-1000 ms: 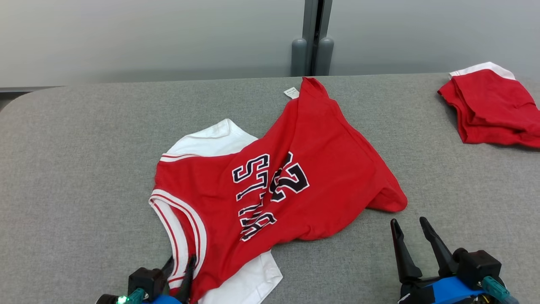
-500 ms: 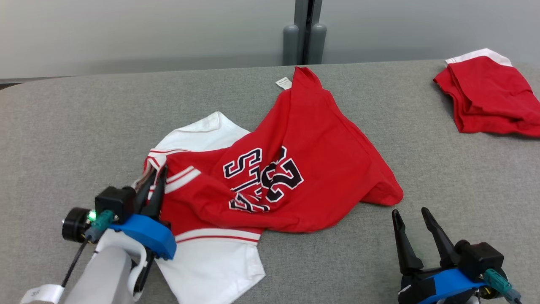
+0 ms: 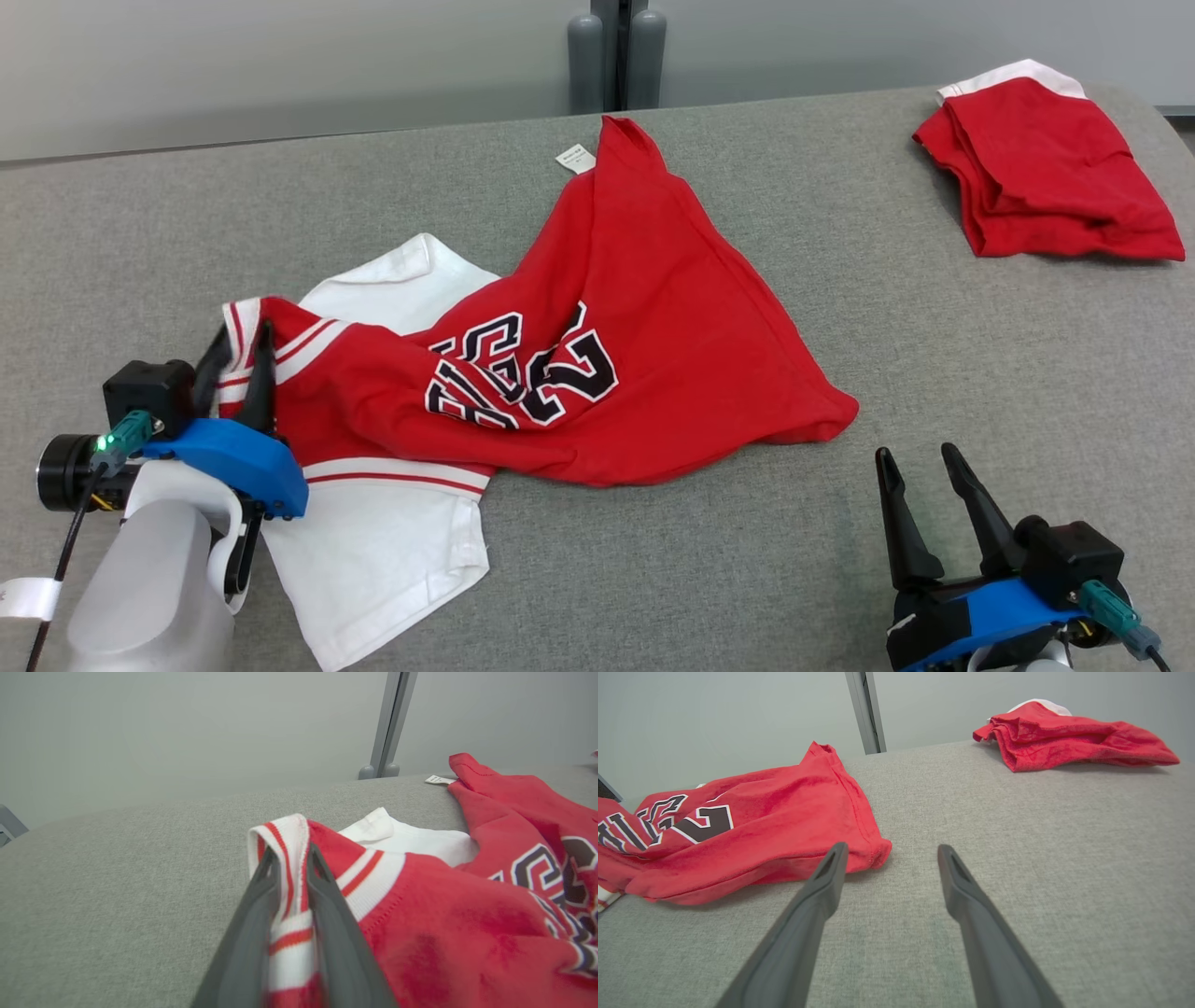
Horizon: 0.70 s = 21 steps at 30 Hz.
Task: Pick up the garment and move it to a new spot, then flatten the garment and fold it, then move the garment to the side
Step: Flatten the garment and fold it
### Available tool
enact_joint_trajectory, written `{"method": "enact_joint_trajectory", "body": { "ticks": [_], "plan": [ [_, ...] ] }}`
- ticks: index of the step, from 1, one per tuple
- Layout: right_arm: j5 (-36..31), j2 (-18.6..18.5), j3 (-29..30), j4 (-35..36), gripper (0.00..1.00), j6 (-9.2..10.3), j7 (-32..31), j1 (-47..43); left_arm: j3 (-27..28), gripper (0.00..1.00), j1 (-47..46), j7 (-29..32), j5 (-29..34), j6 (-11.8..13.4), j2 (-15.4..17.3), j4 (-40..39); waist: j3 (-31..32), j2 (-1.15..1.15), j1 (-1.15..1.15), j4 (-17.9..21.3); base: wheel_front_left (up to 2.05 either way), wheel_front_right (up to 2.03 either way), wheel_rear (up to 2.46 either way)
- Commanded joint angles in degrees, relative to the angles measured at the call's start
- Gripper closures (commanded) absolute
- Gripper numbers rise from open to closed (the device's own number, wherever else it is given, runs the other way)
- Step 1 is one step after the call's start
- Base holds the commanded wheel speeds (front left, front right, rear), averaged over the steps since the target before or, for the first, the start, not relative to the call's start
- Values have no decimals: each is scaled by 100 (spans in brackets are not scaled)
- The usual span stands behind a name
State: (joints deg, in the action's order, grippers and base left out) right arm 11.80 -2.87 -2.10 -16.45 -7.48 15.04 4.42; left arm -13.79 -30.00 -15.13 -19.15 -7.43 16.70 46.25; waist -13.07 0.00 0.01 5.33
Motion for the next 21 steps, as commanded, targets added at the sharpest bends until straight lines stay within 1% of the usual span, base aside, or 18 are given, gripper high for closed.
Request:
{"method": "enact_joint_trajectory", "body": {
  "ticks": [1, 4, 10, 17, 21],
  "plan": [
    [-12, -3, 34, -15, 0, -3, 18, 38, 67, 0, -13, -1, 50, 12, -16, -43, 28, 0, -1, -19, 0, 0, 0],
    [-1, -3, 84, -47, 0, -3, 18, -25, 199, 0, 244, 0, 117, 8, -79, -288, 112, 0, -1, -81, 0, 0, 0],
    [24, -3, 168, -80, 0, -3, 18, -96, 717, 0, 1011, 0, 326, 35, -300, -1344, 334, 0, -1, -275, 0, 0, 0],
    [16, -4, 308, -28, 0, -3, 18, -194, 1333, 0, 1952, -1, 770, 37, -760, -2682, 567, 0, -1, -494, 0, 0, 0],
    [15, -3, 359, -17, 0, -3, 17, -271, 1579, 0, 2355, -1, 1027, 74, -992, -3207, 710, 0, -1, -566, 0, 0, 0]
  ]
}}
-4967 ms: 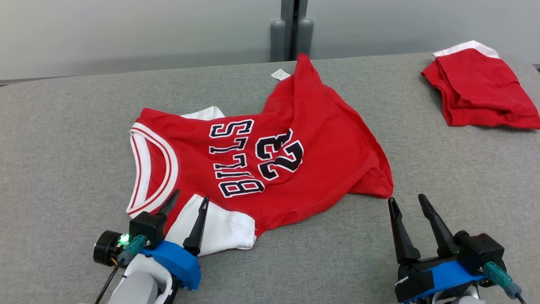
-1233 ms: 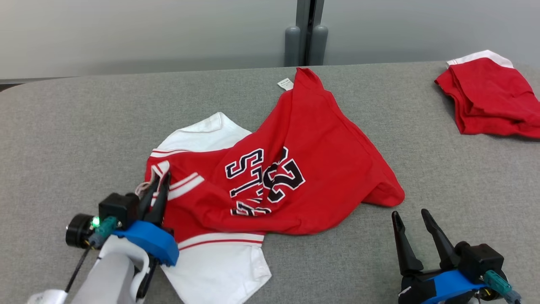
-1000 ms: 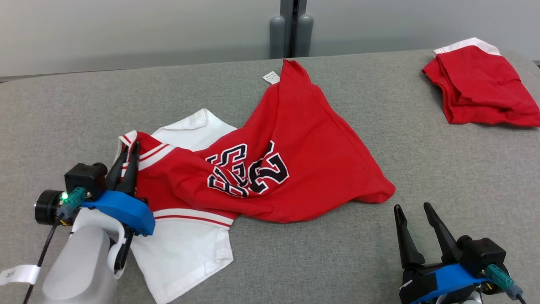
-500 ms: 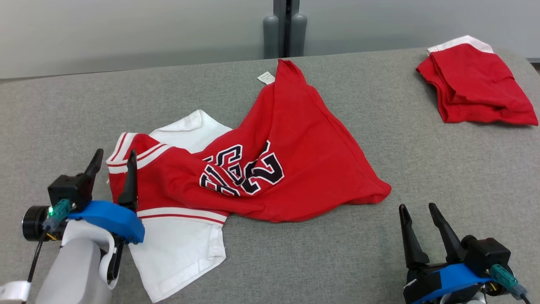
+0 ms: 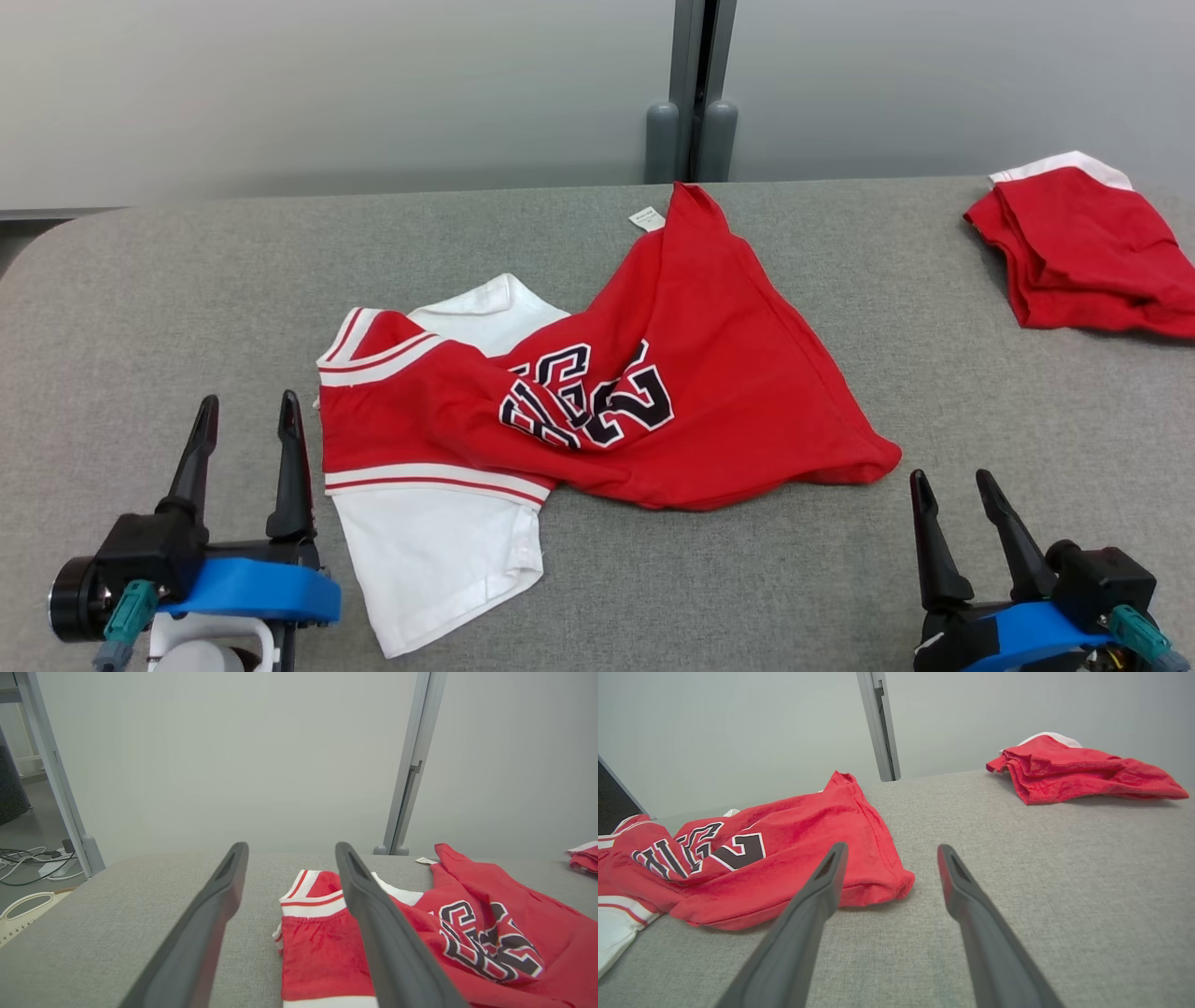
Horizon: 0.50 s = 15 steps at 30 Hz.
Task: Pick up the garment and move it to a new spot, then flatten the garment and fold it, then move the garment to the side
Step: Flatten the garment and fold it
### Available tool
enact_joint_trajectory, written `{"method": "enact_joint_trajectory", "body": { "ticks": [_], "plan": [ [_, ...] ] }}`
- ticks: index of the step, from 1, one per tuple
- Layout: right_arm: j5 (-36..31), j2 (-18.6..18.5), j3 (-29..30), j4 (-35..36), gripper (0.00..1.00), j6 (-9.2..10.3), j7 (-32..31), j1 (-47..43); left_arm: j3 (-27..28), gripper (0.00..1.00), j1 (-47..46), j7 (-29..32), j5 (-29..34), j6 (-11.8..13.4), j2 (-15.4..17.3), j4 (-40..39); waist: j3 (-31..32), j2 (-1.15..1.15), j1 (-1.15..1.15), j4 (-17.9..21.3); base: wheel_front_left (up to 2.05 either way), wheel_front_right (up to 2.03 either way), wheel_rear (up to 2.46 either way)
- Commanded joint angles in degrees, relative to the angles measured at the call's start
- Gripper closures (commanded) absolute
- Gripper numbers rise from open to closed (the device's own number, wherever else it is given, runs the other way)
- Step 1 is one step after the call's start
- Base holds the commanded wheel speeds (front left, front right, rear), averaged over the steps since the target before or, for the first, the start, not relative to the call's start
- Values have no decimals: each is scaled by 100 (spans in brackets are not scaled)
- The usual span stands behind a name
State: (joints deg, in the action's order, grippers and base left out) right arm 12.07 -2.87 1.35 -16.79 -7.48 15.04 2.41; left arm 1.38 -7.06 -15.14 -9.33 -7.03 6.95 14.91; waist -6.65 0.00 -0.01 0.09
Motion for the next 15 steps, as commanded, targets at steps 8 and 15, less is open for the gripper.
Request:
{"method": "enact_joint_trajectory", "body": {
  "ticks": [8, 15],
  "plan": [
    [20, -3, -73, 169, 0, -3, 18, -287, 197, 0, 677, 1, 300, -7, -241, -457, 360, 0, 1, -32, 0, 0, 0],
    [-12, -4, -308, 572, 0, -3, 17, -563, 99, 0, 945, 1, 451, -30, -308, -448, 460, 0, 1, 5, 0, 0, 0]
  ]
}}
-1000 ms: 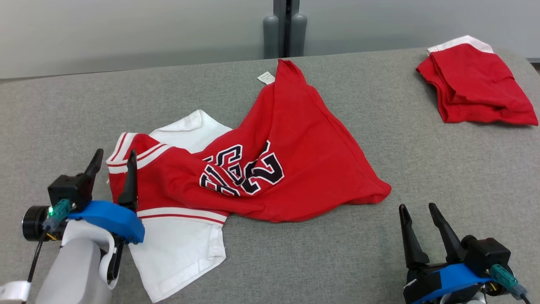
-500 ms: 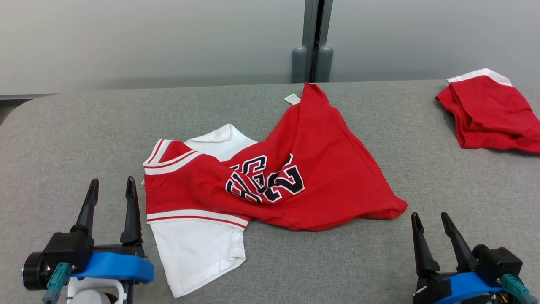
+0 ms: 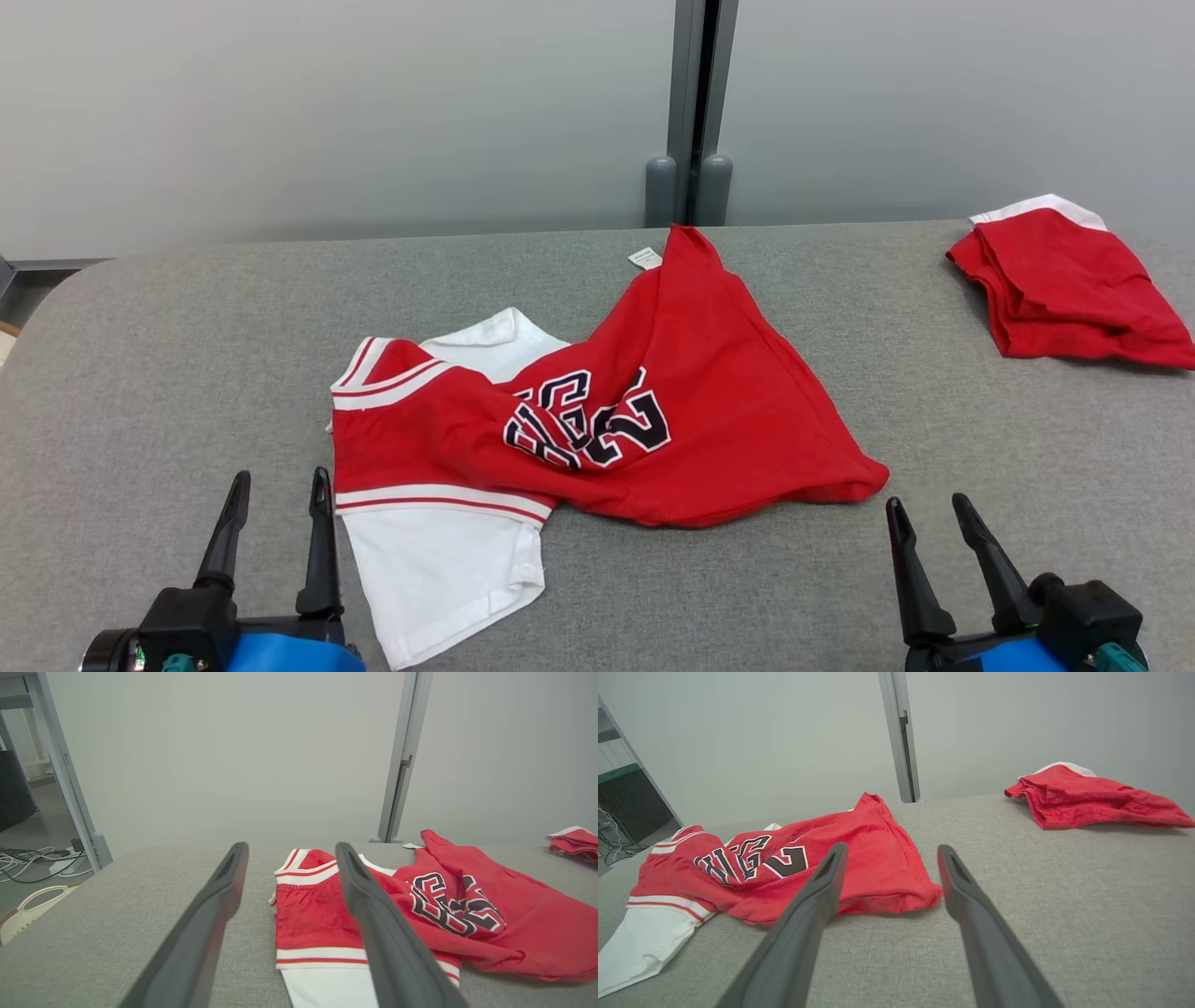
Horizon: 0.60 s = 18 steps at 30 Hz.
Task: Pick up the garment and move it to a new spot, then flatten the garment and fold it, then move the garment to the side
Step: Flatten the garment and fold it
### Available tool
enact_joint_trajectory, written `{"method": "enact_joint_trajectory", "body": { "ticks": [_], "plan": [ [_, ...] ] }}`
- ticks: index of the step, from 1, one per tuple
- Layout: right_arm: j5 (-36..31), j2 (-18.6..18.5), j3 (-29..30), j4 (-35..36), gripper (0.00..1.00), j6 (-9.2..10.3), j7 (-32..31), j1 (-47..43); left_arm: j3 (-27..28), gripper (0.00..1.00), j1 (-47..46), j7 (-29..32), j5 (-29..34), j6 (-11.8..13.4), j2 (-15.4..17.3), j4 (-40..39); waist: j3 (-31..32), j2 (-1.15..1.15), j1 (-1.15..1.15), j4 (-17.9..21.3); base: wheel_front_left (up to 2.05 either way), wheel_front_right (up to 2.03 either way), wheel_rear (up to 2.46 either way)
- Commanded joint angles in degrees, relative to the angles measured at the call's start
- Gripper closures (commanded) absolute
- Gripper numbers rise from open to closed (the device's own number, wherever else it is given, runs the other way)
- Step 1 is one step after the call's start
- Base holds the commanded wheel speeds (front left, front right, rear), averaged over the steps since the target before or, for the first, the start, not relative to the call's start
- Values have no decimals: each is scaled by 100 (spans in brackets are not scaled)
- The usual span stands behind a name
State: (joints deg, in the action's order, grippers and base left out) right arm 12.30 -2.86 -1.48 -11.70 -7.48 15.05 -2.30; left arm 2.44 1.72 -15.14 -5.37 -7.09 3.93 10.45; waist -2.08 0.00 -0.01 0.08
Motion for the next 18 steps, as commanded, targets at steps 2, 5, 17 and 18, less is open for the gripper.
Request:
{"method": "enact_joint_trajectory", "body": {
  "ticks": [2, 5, 17, 18],
  "plan": [
    [-49, -4, -72, 178, 0, -3, 17, -162, -8, 0, 77, 1, 71, -10, -24, -30, 8, 0, 1, 8, 0, 0, 0],
    [-42, -5, -100, 259, 0, -3, 16, -211, -8, 0, 99, 1, 94, 1, -37, -36, 6, 0, 1, 11, 0, 0, 0],
    [-48, -5, -85, 248, 0, -2, 17, -215, -6, 0, 69, 1, 74, -17, -68, 232, -2, 0, 1, 24, 0, 0, 0],
    [-42, -5, -47, 197, 0, -3, 16, -183, -29, 0, 57, 1, 50, -22, -72, 278, -16, 0, 1, 26, 0, 0, 0]
  ]
}}
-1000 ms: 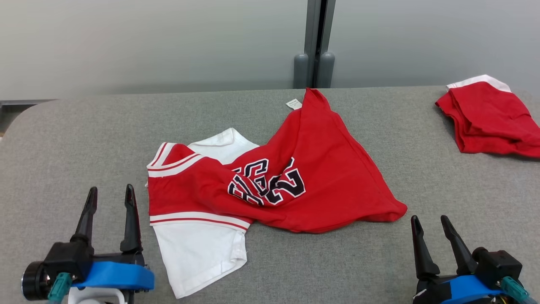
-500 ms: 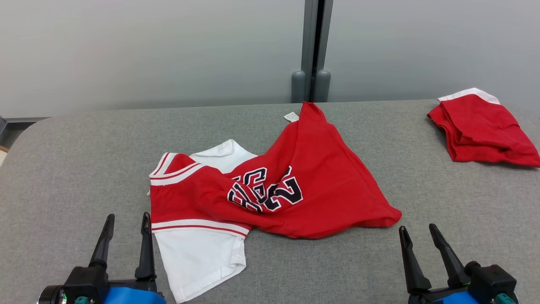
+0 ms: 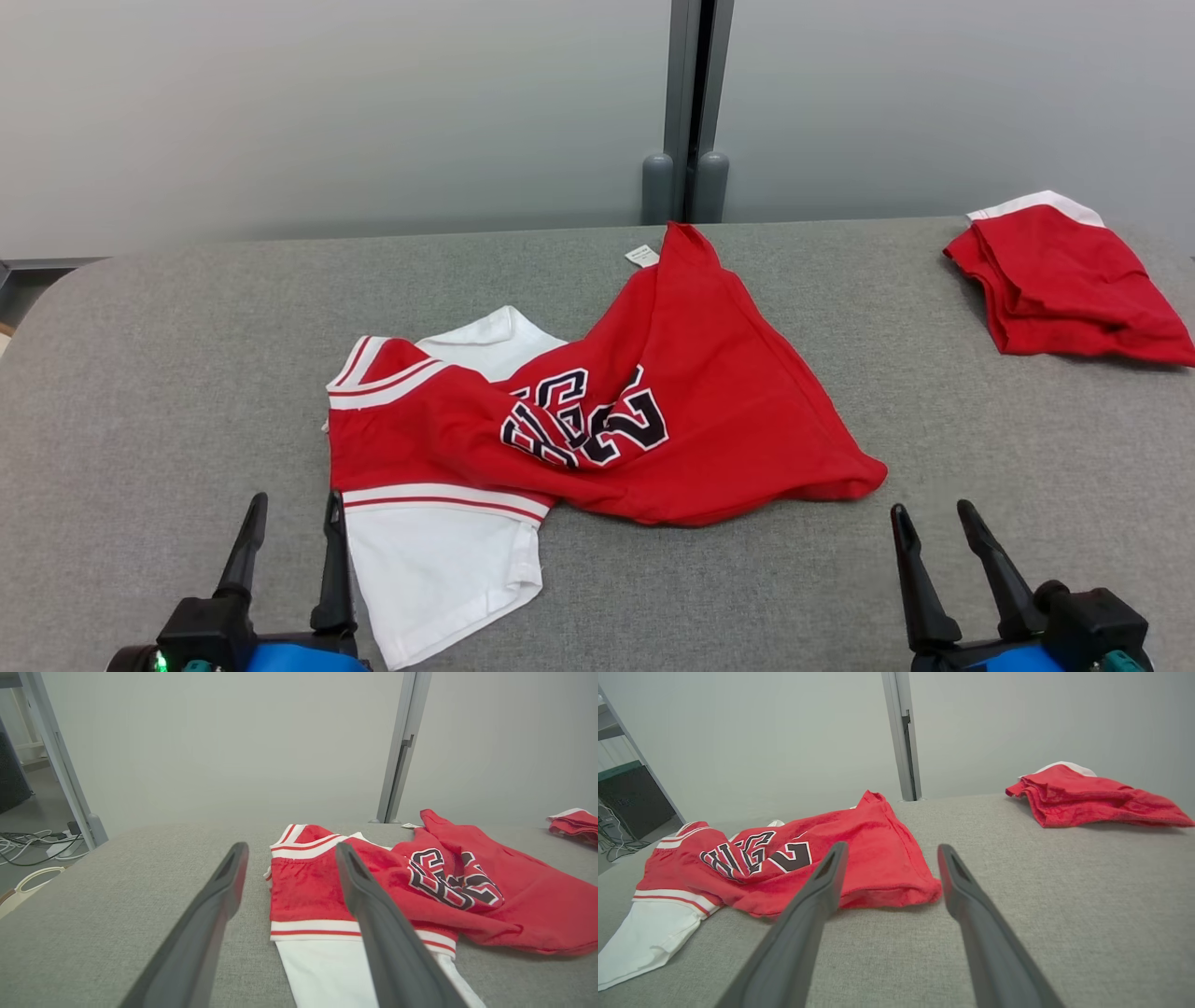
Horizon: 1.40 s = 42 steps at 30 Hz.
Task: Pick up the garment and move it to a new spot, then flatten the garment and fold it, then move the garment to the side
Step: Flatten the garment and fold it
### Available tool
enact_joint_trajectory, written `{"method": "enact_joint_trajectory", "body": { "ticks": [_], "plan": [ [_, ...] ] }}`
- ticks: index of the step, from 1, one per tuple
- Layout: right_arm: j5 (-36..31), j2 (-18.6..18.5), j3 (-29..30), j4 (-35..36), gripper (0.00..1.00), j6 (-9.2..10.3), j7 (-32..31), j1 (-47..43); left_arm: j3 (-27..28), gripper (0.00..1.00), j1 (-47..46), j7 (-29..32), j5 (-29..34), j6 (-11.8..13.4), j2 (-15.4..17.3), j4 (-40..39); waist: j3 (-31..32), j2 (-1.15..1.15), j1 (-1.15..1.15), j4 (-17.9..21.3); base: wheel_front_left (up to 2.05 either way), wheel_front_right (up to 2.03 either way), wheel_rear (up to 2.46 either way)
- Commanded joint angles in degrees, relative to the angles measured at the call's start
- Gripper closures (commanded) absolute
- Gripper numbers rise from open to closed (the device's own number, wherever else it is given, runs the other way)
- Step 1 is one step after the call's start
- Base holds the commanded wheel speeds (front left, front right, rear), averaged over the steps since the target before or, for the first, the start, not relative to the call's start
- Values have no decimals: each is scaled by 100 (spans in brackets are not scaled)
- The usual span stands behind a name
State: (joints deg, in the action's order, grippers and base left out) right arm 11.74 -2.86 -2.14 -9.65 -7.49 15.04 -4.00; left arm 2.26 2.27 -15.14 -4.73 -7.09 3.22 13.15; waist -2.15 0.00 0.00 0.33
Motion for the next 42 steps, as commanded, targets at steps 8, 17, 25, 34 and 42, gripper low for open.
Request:
{"method": "enact_joint_trajectory", "body": {
  "ticks": [8, 17, 25, 34, 42],
  "plan": [
    [-32, -4, 408, -702, 0, -2, 18, 446, -468, 0, -106, 1, -243, -52, -10, 590, -153, 0, 0, -33, 0, 0, 0],
    [-169, -12, 577, -1576, 0, -2, 17, 1131, -730, 0, -300, 1, -443, -39, 9, 1538, -343, 0, 0, -86, 0, 0, 0],
    [-216, -87, 599, -2335, 0, -2, 18, 1705, -884, 0, -434, 1, -677, -40, 30, 2091, -540, 0, 0, -182, 0, 0, 0],
    [-221, -105, 574, -2940, 0, -2, 18, 2093, -1492, 0, -537, 45, -1149, -42, -12, 2509, -704, 0, 0, -281, 0, 0, 0],
    [-188, -103, 508, -3293, 0, -1, 17, 2239, -2131, 0, -671, 50, -1655, -46, -22, 2565, -786, 0, 0, -370, 0, 0, 0]
  ]
}}
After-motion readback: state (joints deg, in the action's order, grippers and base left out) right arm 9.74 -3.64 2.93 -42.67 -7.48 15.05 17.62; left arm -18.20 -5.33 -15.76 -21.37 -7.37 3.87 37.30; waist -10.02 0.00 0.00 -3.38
